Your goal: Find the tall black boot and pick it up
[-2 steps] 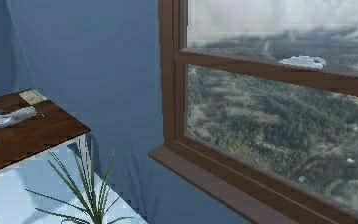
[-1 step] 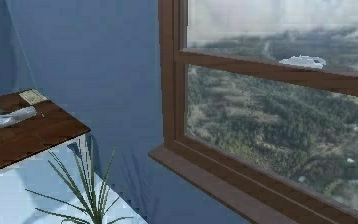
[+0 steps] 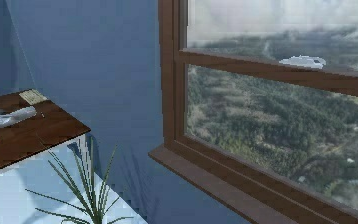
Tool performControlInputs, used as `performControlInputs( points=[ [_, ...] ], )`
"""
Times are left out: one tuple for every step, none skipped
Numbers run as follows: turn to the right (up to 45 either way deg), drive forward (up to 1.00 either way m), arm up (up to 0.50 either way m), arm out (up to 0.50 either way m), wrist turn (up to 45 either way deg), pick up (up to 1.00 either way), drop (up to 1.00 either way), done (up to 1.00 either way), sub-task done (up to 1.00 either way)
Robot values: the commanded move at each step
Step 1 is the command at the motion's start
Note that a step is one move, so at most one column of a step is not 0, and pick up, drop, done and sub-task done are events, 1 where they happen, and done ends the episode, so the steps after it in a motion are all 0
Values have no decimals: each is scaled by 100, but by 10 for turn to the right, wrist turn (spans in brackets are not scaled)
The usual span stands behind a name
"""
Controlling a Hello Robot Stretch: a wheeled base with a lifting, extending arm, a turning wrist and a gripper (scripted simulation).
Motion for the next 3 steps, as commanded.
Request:
performControlInputs(
  points=[
    [0,0,0,0,450,0,0,0,0],
    [0,0,0,0,450,0,0,0,0],
    [0,0,0,0,450,0,0,0,0]
  ],
)
